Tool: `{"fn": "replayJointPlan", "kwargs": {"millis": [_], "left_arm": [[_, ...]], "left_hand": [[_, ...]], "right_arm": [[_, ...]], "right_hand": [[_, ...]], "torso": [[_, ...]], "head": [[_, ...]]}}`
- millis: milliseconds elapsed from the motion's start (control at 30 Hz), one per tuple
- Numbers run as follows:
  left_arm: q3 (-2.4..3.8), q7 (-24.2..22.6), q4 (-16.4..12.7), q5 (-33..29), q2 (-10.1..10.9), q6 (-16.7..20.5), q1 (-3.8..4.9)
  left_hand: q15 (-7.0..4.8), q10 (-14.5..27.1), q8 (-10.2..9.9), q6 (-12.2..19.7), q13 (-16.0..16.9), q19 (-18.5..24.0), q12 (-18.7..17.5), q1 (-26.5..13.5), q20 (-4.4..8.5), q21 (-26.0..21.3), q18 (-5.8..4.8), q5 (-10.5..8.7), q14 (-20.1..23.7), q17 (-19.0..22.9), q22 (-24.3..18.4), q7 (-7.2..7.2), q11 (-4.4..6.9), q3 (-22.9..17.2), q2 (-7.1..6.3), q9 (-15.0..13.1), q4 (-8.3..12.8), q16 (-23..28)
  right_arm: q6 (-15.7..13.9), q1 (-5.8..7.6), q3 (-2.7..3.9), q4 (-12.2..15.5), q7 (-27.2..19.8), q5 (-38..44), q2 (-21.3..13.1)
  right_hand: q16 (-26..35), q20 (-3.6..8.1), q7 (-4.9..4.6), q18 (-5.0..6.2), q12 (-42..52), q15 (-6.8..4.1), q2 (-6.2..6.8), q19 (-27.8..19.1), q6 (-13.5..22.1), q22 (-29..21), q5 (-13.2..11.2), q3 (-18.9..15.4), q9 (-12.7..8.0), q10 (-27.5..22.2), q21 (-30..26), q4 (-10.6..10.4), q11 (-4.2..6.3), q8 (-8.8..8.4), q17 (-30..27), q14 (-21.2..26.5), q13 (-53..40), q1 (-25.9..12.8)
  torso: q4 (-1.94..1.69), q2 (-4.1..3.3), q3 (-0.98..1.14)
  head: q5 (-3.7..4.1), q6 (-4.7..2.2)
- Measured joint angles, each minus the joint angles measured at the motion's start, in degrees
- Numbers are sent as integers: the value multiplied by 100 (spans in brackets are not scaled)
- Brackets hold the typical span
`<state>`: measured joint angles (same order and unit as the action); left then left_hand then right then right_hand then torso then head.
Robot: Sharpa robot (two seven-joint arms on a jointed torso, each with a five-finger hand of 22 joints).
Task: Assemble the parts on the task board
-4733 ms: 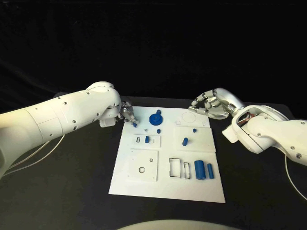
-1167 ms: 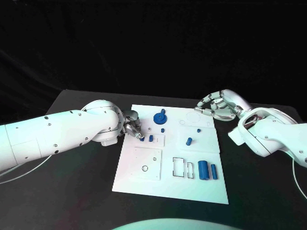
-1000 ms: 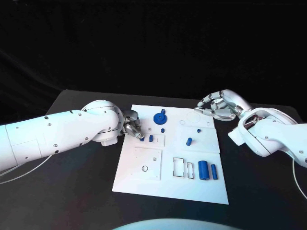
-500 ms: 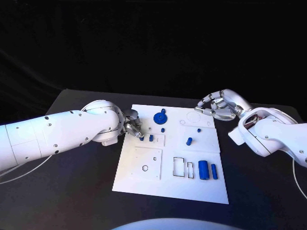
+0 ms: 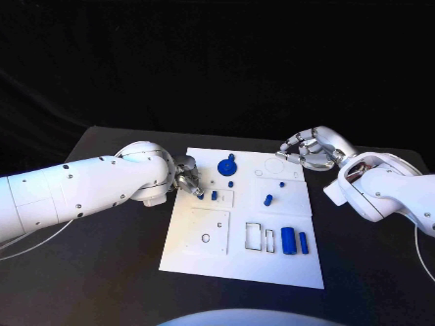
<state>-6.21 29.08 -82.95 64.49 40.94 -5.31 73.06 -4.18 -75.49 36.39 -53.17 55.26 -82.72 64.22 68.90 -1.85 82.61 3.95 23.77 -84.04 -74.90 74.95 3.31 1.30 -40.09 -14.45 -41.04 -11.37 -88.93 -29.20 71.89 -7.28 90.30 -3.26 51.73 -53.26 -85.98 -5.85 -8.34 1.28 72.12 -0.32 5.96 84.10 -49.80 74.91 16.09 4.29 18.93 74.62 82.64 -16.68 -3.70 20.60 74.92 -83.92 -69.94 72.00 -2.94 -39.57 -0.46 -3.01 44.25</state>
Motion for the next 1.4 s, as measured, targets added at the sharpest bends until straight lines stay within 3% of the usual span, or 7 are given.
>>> {"fn": "replayJointPlan", "kwargs": {"millis": [400,600,900,1133,1400], "left_arm": [[4,9,7,40,-17,-84,4],[7,15,16,50,-39,-85,5],[7,19,-1,56,-19,-8,-8],[5,-22,-136,48,105,207,-45],[11,-234,-358,7,318,715,-87]], "left_hand": [[0,-41,-15,-33,25,0,29,-2,0,0,0,142,0,0,-1,7,1,0,-2,0,0,-22],[0,-41,-16,-34,35,0,29,-10,0,0,0,143,0,0,-1,7,1,0,-10,-195,0,-22],[0,-41,-16,-55,36,0,29,-25,0,0,0,143,0,0,-2,3,-1,0,-25,-174,0,-22],[-21,-62,-13,-62,60,-20,29,-78,20,-1,0,215,22,0,-2,-4,20,6,-62,-169,6,-22],[-43,-84,-13,-93,5,-41,29,-85,41,22,0,340,-1,0,-3,5,26,17,-69,-169,17,-22]], "right_arm": [[0,-4,0,3,-17,-3,7],[-1,-5,0,3,-24,-4,10],[-7,-7,0,2,-35,-5,14],[-18,-8,0,3,-46,-10,11],[-32,-10,0,7,-62,-16,2]], "right_hand": [[0,0,0,0,0,0,0,0,0,-1,0,0,-1,0,0,0,0,0,0,0,0,0],[0,0,0,0,0,0,0,0,0,-1,0,0,-1,0,0,0,0,0,-1,0,0,0],[0,0,0,0,0,0,0,0,0,-1,0,0,-1,0,0,0,0,0,-1,0,0,0],[0,0,0,0,0,0,0,0,0,3,0,0,0,0,0,0,0,0,-1,0,0,0],[0,0,0,0,0,0,0,0,0,3,0,0,0,0,0,0,0,0,-1,0,0,0]], "torso": [[2,1,1],[4,1,1],[7,1,3],[7,1,2],[4,-3,2]], "head": [[-3,7],[-4,7],[-11,-2],[-4,-7],[10,-7]]}}
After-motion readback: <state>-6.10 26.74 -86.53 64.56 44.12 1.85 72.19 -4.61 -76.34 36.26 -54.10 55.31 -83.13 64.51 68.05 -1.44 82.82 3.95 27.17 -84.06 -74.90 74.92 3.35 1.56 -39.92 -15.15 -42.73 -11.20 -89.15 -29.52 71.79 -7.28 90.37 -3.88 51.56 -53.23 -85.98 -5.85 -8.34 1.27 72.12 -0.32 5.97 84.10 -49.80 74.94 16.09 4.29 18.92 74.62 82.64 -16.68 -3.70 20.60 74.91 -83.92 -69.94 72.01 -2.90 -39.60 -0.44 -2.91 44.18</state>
